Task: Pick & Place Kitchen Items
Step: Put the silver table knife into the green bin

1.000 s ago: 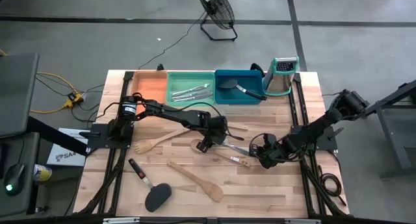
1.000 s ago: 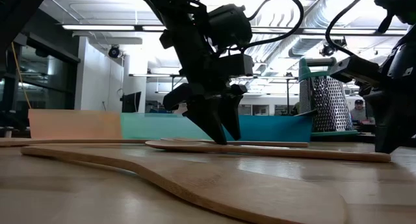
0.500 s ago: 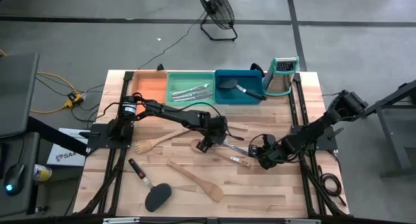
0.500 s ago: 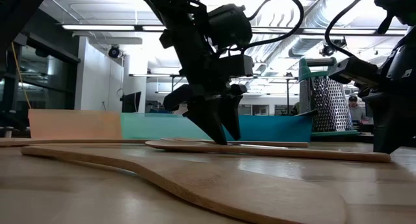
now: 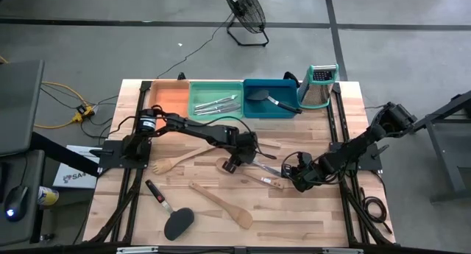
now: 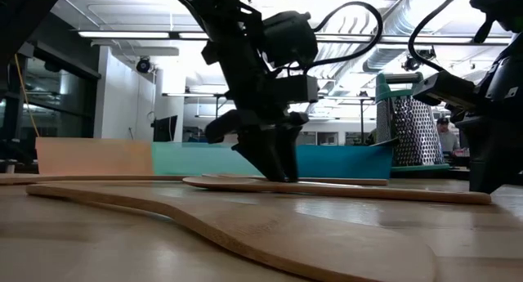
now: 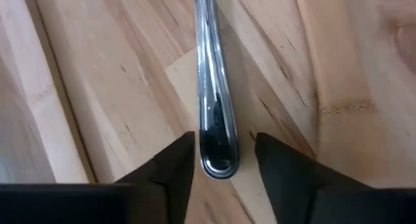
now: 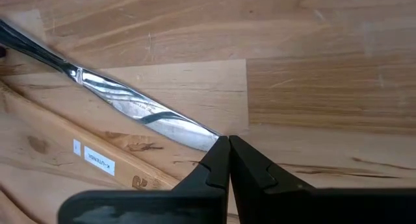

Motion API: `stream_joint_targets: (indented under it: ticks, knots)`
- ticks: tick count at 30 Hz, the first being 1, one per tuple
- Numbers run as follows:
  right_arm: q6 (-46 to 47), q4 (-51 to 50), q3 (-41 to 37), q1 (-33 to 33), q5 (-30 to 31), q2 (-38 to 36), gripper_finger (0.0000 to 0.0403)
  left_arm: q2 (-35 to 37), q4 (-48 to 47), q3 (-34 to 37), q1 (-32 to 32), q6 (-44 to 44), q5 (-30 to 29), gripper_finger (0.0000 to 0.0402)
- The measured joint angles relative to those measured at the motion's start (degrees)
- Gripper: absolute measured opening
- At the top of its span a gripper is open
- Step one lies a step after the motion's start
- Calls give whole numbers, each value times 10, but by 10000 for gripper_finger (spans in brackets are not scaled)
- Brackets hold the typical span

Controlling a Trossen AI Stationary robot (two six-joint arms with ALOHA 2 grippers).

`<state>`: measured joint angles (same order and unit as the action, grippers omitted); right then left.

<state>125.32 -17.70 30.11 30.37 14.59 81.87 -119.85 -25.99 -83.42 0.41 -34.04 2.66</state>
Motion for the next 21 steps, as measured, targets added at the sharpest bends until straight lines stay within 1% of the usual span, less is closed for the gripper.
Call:
stream_joint_targets:
  ticks: [4, 7, 9, 12, 16, 18, 20, 21]
  knots:
    - [0, 0, 0, 0, 0, 0, 3, -5, -9, 0, 0, 13, 0, 112]
    - [0, 1, 0, 0, 0, 0, 3, -16, -11, 0, 0, 33, 0, 85]
    - [0, 2, 0, 0, 0, 0, 3, -20, -15, 0, 0, 42, -2, 75]
    - [0, 2, -1, 0, -1, 0, 3, -32, -21, -1, 0, 47, -5, 72]
    - [0, 2, -1, 0, -2, 0, 3, -47, -37, -2, 0, 52, 22, 64]
    - [0, 2, -1, 0, -2, 0, 3, -50, -47, -3, 1, 54, 35, 43]
    - [0, 3, -1, 0, -2, 0, 3, -53, -50, -3, 0, 54, 45, 13]
    - [0, 3, -1, 0, -2, 0, 3, -53, -50, -3, 0, 57, 48, 7]
